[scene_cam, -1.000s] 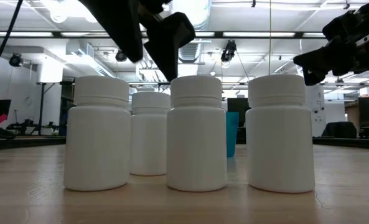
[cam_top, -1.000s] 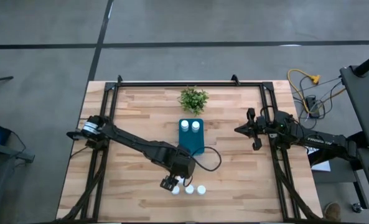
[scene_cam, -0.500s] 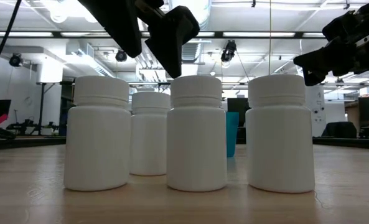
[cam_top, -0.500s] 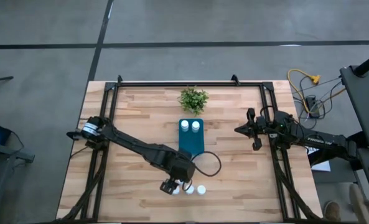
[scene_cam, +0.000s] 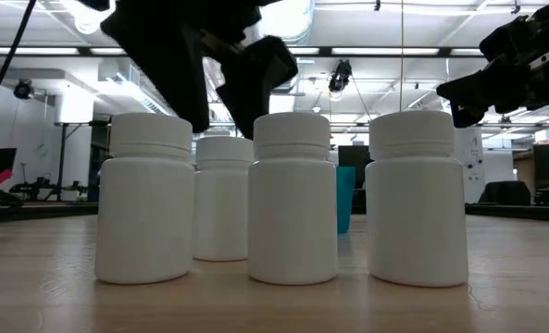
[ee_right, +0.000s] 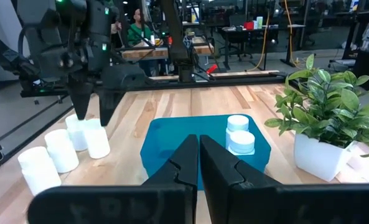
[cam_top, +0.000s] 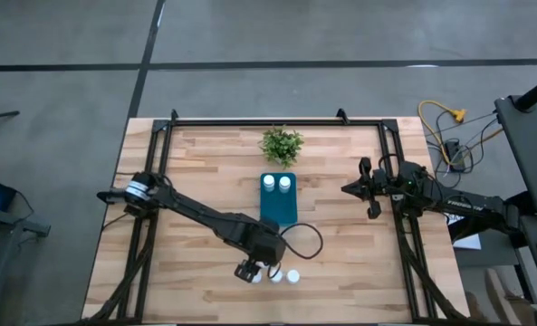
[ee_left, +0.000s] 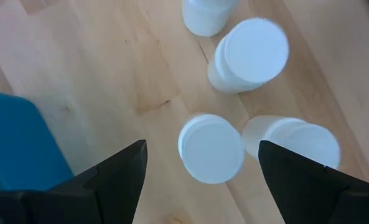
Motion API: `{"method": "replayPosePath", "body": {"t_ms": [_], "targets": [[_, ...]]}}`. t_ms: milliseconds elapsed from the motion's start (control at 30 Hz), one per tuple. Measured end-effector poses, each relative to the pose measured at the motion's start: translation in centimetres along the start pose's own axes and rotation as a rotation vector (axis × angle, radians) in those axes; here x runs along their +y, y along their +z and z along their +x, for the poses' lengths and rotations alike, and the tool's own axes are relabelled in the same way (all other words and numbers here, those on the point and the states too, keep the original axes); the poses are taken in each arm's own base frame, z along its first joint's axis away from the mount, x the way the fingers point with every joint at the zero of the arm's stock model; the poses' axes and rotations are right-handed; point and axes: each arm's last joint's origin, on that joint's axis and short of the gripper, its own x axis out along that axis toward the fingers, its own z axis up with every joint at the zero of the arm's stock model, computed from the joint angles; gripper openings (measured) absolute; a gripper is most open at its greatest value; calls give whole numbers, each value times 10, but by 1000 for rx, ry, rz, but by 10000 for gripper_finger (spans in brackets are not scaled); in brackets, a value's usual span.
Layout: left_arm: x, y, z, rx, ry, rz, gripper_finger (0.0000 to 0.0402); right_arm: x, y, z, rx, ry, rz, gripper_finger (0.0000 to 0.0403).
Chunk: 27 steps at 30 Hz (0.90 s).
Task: Pick and place pill bottles into a basket
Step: Put the white pill bottle into the blue bin
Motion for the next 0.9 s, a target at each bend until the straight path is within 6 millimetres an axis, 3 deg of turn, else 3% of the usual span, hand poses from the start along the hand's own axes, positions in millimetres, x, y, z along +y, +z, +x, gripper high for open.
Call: {"method": "replayPosePath", "body": {"t_ms": [700,900], "targets": [[1,-1,11,25,-18,-6,290,0,0,0,1,0,1,9],[0,-1,11,23,-35,-6,262,0,0,0,1,0,1,9]]}}
